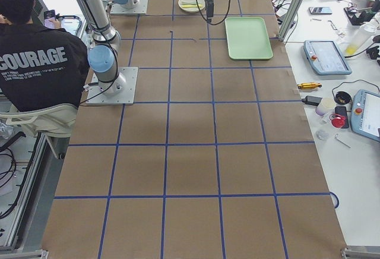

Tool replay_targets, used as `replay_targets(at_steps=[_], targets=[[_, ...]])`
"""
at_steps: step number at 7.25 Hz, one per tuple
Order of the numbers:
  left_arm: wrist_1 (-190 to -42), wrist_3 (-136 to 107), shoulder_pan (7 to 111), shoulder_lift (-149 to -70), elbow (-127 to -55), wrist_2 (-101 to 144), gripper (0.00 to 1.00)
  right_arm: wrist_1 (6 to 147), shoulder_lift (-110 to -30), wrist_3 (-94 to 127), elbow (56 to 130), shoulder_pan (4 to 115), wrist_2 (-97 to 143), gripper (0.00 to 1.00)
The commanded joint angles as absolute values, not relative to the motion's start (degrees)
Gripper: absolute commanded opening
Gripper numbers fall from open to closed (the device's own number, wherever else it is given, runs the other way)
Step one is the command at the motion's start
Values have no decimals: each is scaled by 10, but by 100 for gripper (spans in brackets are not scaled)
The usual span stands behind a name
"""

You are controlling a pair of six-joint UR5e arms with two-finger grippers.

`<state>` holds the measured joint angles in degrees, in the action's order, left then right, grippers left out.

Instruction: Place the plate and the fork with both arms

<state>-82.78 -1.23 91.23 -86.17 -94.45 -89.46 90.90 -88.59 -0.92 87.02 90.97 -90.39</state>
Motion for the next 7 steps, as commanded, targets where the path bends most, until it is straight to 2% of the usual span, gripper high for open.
replay_targets(at_steps=[1, 7], targets=[[-829, -12, 912, -861, -946, -895, 100, 909, -886, -10, 870, 910, -904, 100], [-829, -12, 912, -860, -951, -894, 100, 909, -885, -10, 871, 911, -904, 100]])
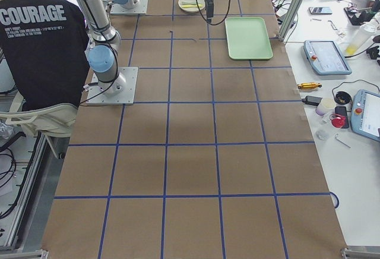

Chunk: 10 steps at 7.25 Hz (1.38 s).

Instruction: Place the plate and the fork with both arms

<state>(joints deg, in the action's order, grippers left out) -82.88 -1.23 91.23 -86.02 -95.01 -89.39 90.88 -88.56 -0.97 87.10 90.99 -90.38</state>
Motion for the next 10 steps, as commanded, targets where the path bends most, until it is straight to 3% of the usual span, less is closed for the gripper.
replay_targets(at_steps=[1, 10], targets=[[-829, -12, 912, -862, -951, -894, 100, 909, -886, -10, 871, 911, -904, 100], [-830, -9, 911, -871, -949, -908, 100, 909, -886, -10, 870, 910, -904, 100]])
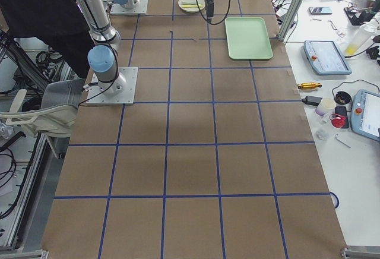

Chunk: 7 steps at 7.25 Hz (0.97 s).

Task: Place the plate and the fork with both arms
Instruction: 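Lower the left gripper to the white plate's rim and grasp it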

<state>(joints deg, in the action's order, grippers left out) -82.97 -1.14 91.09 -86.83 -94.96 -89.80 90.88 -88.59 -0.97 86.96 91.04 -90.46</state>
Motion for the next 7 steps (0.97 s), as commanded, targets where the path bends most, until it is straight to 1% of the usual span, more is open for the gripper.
replay_targets(at_steps=[1, 2, 3, 5, 7], targets=[[-830, -10, 906, -876, -954, -937, 100, 909, -886, -10, 870, 911, -904, 100], [-826, 10, 873, -884, -985, -937, 100, 909, -886, -10, 870, 911, -904, 100], [-821, 37, 828, -885, -1030, -933, 100, 909, -886, -10, 871, 911, -904, 100], [-720, 69, 740, -907, -1098, -933, 100, 909, -885, -10, 871, 911, -904, 100], [-607, 154, 653, -934, -1190, -909, 100, 909, -885, -10, 871, 911, -904, 100]])
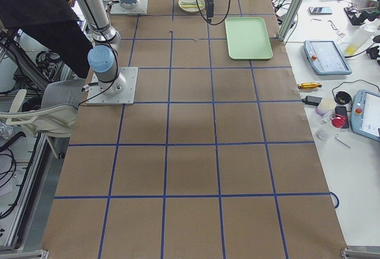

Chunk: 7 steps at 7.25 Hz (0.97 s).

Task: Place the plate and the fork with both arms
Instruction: 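Lower the left gripper to the white plate's rim and grasp it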

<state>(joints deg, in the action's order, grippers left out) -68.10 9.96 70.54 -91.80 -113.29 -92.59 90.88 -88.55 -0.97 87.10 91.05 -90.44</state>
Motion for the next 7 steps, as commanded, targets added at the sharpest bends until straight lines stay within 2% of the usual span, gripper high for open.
replay_targets(at_steps=[1, 2, 4, 5, 7], targets=[[-539, 186, 636, -950, -1227, -907, 100, 909, -885, -10, 871, 911, -904, 100], [-505, 197, 633, -965, -1247, -906, 94, 909, -884, -10, 871, 911, -904, 100], [-500, 205, 633, -990, -1257, -890, 76, 909, -884, -10, 871, 911, -904, 100], [-499, 205, 632, -998, -1256, -878, 70, 909, -884, -10, 871, 911, -904, 100], [-498, 205, 633, -1012, -1255, -875, 47, 909, -884, -10, 871, 911, -904, 100]])
